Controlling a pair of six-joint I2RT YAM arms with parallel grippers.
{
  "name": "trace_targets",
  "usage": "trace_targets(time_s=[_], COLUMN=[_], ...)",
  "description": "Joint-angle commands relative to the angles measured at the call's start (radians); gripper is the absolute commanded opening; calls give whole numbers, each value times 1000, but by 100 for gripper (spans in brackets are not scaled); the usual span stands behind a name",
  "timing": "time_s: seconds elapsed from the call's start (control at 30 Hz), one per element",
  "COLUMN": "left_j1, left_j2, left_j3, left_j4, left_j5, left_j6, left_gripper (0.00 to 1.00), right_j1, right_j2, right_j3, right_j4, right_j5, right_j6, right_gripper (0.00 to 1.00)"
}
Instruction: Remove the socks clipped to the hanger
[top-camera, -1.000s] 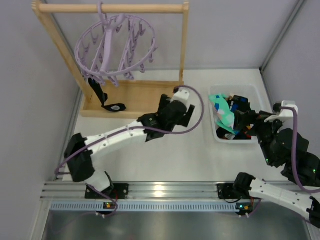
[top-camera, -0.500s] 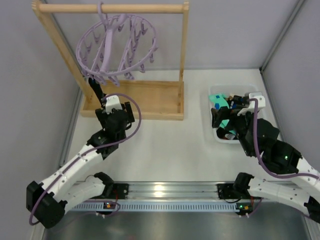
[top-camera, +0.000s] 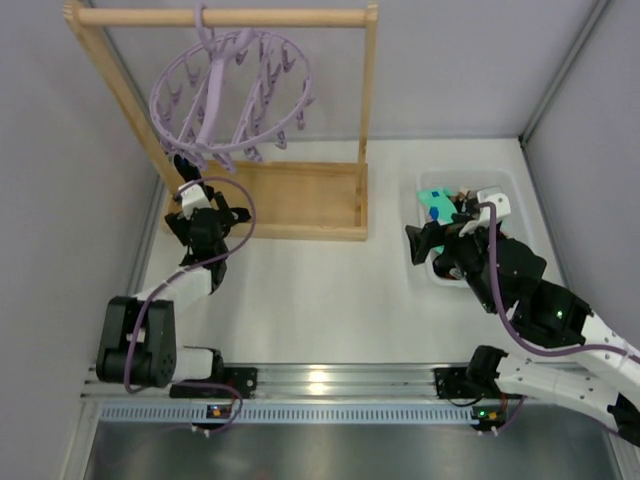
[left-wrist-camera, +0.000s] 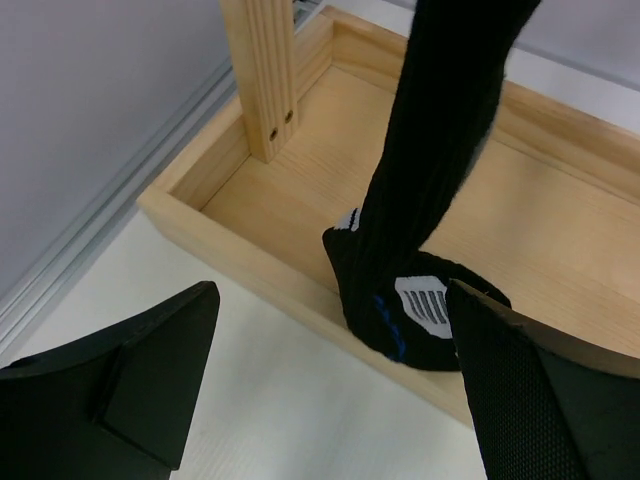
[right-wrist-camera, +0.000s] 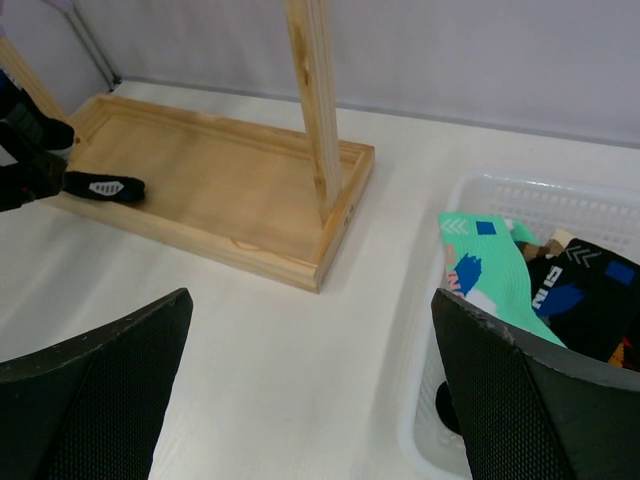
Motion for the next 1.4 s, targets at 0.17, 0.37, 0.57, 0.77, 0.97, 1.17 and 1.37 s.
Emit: trace_targets(time_s=[0.17, 0.37, 0.57, 0.77, 0.97, 1.17, 1.37], left_j1=[79, 75, -21, -331, -632, -859, -1007], left_j2=[264, 315, 232, 151, 140, 201, 283], left_j3=[113, 173, 155, 98, 86, 190, 255], left_j4=[329, 329, 327, 326, 324, 324, 324], left_j5=[78, 96, -75, -402, -577, -734, -817], left_j6=[26, 52, 115, 180, 194, 374, 474], left_gripper=[91, 10, 0, 0, 0, 0, 0], right_j1=[-7, -7, -5, -7, -7, -7, -4], right_j2=[-2, 14, 47, 61, 84, 192, 336], right_j3=[-30, -54, -53, -16, 80, 234, 366], right_j4=[96, 100, 134, 215, 220, 177, 142], right_j5=[-142, -151, -151, -201, -329, -442, -525], right_j6=[-17, -26, -29, 16, 39, 26, 23], right_gripper=[100, 99, 100, 100, 97, 95, 91])
